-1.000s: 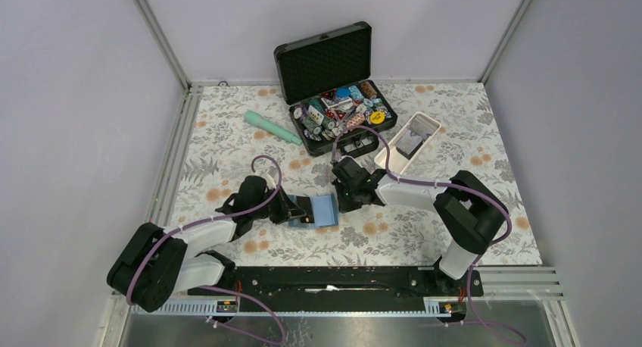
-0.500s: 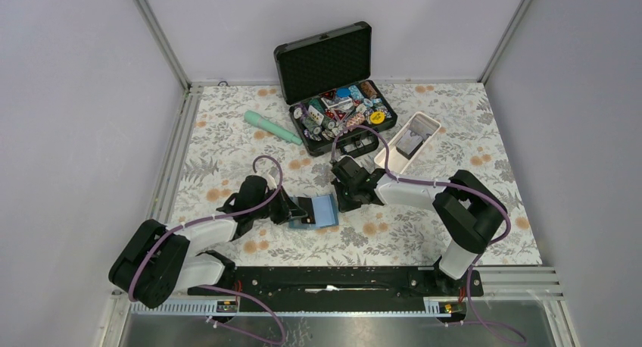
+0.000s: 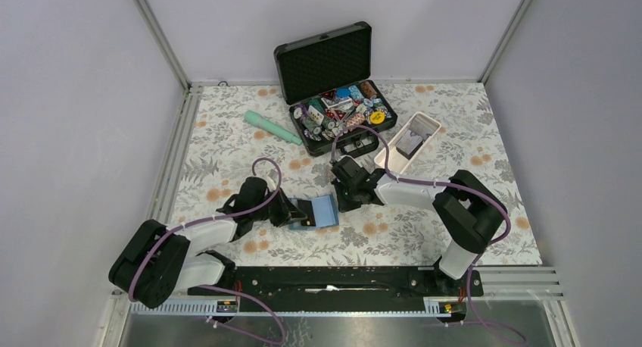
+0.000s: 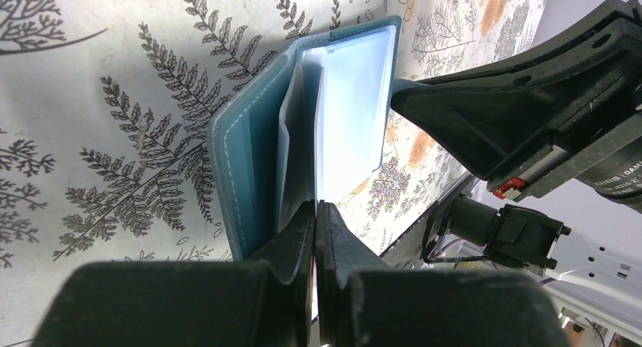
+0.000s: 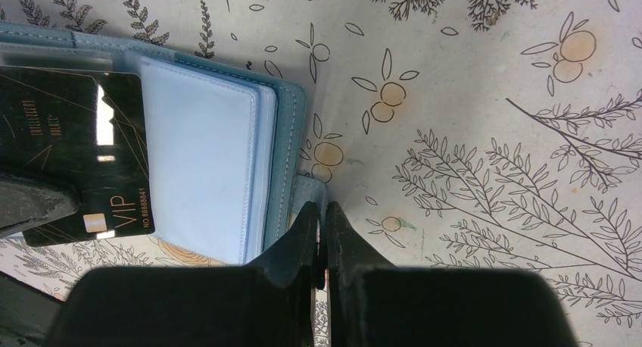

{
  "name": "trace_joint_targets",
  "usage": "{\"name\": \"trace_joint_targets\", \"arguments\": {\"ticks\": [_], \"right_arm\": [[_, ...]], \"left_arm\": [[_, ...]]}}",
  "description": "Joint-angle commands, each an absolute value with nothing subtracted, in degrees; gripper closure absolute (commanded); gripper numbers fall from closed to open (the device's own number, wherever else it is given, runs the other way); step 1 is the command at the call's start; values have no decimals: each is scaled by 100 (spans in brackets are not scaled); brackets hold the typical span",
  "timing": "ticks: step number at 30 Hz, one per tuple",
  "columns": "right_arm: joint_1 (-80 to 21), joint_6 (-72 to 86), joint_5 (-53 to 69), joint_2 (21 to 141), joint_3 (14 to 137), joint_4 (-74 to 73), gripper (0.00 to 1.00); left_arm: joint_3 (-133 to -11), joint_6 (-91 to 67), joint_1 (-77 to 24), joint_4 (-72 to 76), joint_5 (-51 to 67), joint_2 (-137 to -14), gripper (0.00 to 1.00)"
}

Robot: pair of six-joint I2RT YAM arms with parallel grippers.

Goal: Put the credit cards into the card holder
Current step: Insert the credit card into the card holder.

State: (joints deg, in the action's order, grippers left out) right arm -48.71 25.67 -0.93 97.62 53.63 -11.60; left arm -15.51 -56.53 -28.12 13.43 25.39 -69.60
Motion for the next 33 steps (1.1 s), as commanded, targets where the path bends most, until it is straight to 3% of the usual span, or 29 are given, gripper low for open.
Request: {"name": "trace_joint_targets", "arguments": {"ticks": [1, 33], "right_arm": [[-4913, 2501, -229, 9914, 5468, -1428, 100], [-4922, 2494, -196, 9977, 5546, -1491, 100]], "left_arm": [[-1470, -5734, -2794, 1520, 2654, -6872, 100], [-1315, -5752, -2790, 2162, 2722, -7300, 100]]}}
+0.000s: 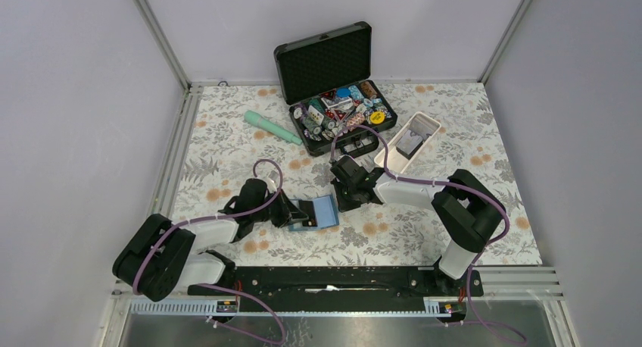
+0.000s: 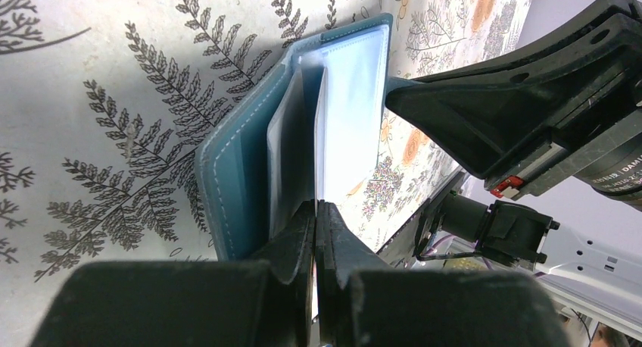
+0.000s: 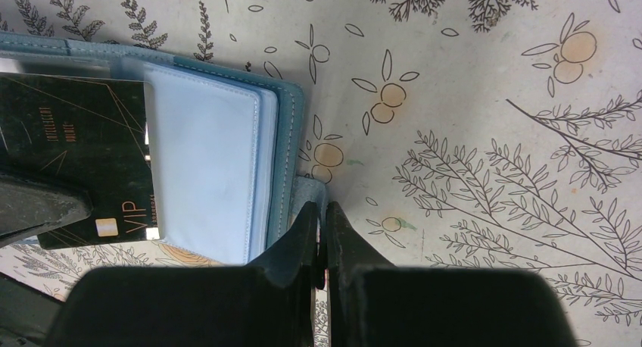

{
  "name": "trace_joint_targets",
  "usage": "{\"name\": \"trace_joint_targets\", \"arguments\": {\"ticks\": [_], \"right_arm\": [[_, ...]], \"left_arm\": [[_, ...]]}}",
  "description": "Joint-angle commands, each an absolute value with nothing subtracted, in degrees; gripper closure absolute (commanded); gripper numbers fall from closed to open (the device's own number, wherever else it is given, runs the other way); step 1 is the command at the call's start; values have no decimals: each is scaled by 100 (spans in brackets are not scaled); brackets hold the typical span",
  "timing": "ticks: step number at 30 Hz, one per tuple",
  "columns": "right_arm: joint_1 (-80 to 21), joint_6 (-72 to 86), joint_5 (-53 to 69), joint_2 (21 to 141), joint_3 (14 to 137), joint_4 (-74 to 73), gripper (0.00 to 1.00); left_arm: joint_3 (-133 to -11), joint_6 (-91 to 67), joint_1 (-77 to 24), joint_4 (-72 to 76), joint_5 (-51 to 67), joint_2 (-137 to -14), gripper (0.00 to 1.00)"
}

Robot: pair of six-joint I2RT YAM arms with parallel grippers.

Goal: Put the credit cards into the card holder
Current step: Insert the credit card into the card holder.

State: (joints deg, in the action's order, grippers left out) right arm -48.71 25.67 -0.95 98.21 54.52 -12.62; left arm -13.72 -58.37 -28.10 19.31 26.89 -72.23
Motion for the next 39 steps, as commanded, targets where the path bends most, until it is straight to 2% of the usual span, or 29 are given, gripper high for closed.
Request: {"name": "trace_joint_targets", "arguments": {"ticks": [1, 21, 27, 39], "right_arm": [[-4920, 2489, -191, 9976, 5546, -1494, 100], [-4922, 2444, -158, 10055, 5664, -1544, 100], [-4923, 2436, -176, 10042, 5660, -1568, 100], [-4922, 2427, -180, 10045, 5635, -1559, 100]], "left_arm": [[-1306, -5741, -2794, 2174, 2710, -7318, 100], [-1342, -5628, -2787, 2212, 2729, -7582, 98], [-1466, -5465, -2793, 1853, 2630, -7511, 85], [-1759, -5019, -2795, 785, 2123, -7081, 64]]}}
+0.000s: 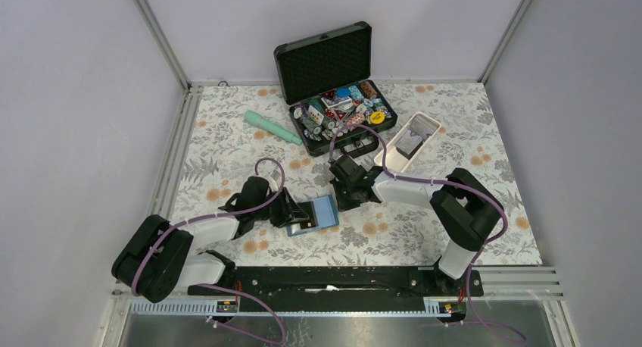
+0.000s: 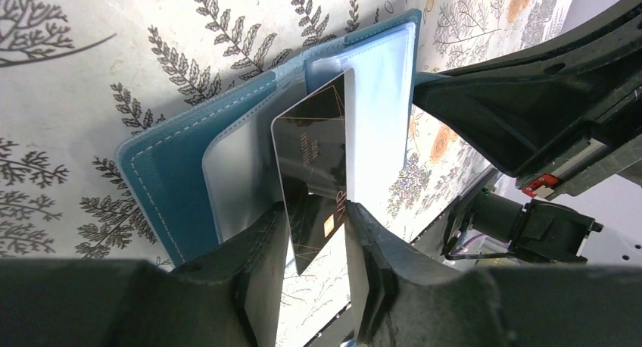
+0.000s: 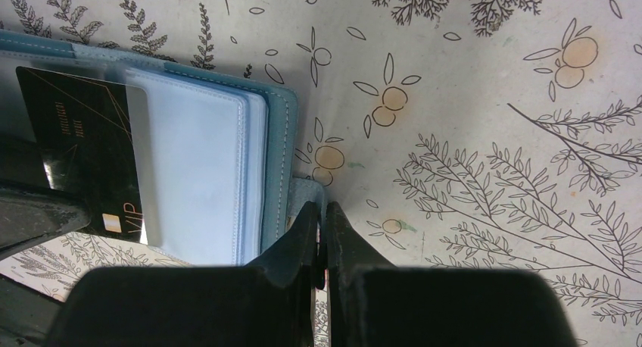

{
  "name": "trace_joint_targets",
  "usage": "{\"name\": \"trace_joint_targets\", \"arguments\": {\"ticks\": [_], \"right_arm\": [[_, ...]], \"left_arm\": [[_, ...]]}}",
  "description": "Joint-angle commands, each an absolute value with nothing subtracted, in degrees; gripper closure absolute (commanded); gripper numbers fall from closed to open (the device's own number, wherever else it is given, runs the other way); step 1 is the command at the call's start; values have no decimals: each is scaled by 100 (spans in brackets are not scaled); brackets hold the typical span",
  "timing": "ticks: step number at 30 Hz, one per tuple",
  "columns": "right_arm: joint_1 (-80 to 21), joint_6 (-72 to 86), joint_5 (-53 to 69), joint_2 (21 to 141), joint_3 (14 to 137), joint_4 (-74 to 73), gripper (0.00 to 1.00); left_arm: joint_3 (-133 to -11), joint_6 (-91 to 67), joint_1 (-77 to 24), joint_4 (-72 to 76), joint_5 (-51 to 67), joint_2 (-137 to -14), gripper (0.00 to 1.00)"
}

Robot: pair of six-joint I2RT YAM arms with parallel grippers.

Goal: Put the credit cards into the card holder
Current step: Insert the credit card into the card holder.

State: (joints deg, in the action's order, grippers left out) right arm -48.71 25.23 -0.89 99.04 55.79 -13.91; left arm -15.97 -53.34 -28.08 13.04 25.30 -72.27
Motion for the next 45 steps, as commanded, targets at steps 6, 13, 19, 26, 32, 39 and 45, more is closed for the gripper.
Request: {"name": "trace_joint_targets", "arguments": {"ticks": [6, 13, 19, 26, 32, 39, 45], "right_arm": [[-4923, 2431, -150, 10060, 5635, -1558, 100], [-4922, 2433, -132, 10082, 5634, -1560, 100], [-4935, 2435, -130, 10072, 5634, -1566, 100], [-4939, 2436, -105, 10076, 5636, -1565, 100], [-4946, 2443, -87, 10090, 5639, -1565, 100], [-4949, 2443, -88, 10064, 5622, -1565, 100], [-4957, 2446, -88, 10082, 5635, -1565, 100]], "left_arm": [[-1821, -4925, -2793, 533, 2003, -6955, 60], [-1918, -4930, -2839, 533, 2010, -6989, 63], [-2031, -4989, -2992, 588, 1957, -7090, 67], [-2230, -5017, -3183, 589, 1859, -7241, 71], [-2367, -5001, -3281, 620, 1839, -7425, 72], [-2540, -5044, -3415, 726, 1857, -7648, 72], [-2673, -5062, -3517, 717, 1833, -7752, 73]]}}
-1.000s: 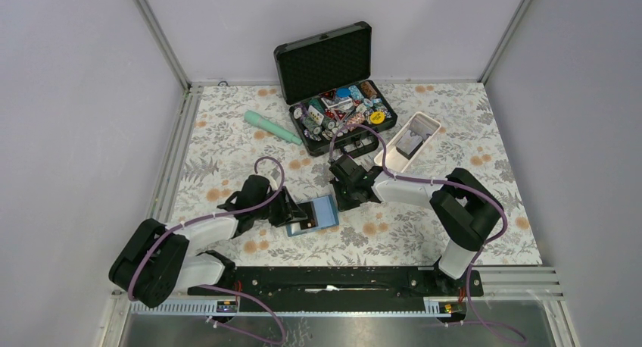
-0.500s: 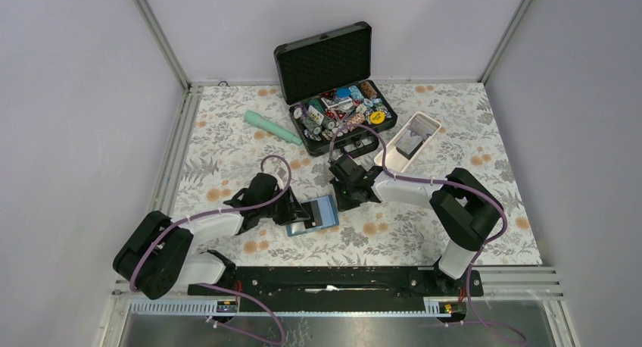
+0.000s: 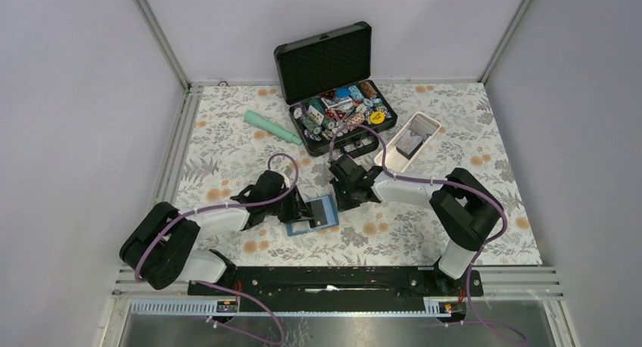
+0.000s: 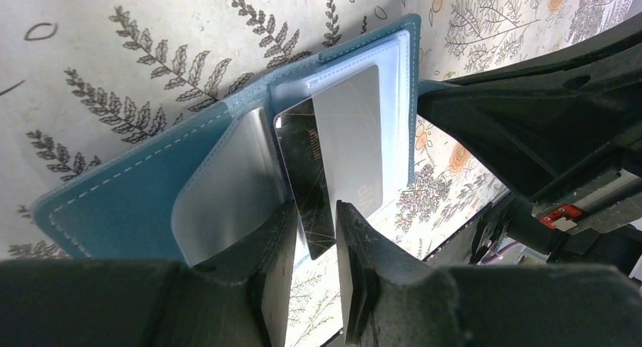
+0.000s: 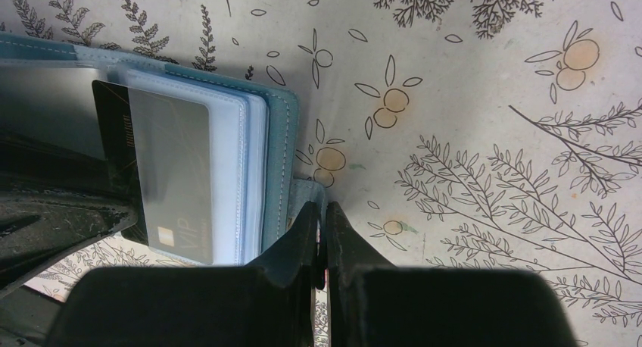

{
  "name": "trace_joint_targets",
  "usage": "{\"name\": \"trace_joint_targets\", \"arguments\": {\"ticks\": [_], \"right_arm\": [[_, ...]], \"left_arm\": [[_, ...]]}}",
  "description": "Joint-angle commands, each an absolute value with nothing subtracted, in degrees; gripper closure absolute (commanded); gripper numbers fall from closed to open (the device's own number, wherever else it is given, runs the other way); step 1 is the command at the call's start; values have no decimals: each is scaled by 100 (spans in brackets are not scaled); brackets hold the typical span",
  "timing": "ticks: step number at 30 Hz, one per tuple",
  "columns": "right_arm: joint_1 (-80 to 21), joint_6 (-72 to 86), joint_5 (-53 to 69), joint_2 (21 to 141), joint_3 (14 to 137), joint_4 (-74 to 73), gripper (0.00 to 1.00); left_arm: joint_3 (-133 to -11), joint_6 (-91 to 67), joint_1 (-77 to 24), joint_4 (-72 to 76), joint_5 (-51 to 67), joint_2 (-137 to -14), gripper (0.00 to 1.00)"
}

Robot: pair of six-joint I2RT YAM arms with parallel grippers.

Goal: Put the credit cards into the card holder
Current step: Insert the credit card into the card holder.

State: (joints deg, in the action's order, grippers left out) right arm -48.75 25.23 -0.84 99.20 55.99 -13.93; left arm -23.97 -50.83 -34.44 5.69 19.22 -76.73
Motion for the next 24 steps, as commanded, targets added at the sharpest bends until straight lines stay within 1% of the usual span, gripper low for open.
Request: {"name": "trace_joint_targets", "arguments": {"ticks": [1, 15, 18, 24], "right_arm": [[-4957, 2444, -88, 10082, 5640, -1568, 100], [-4957, 2425, -138, 10082, 5626, -1567, 100], [-4955, 2421, -156, 10073, 5632, -1567, 100], [-4955, 2376, -158, 10090, 5637, -1565, 100]], "left_arm": [[-2707, -5061, -3534, 718, 1841, -7781, 73], [-3222, -4813, -3655, 294, 1883, -8166, 72], [-3386, -4689, -3663, 28, 1795, -8112, 70], [-3565, -4504, -3698, -465, 1622, -7960, 62]]}}
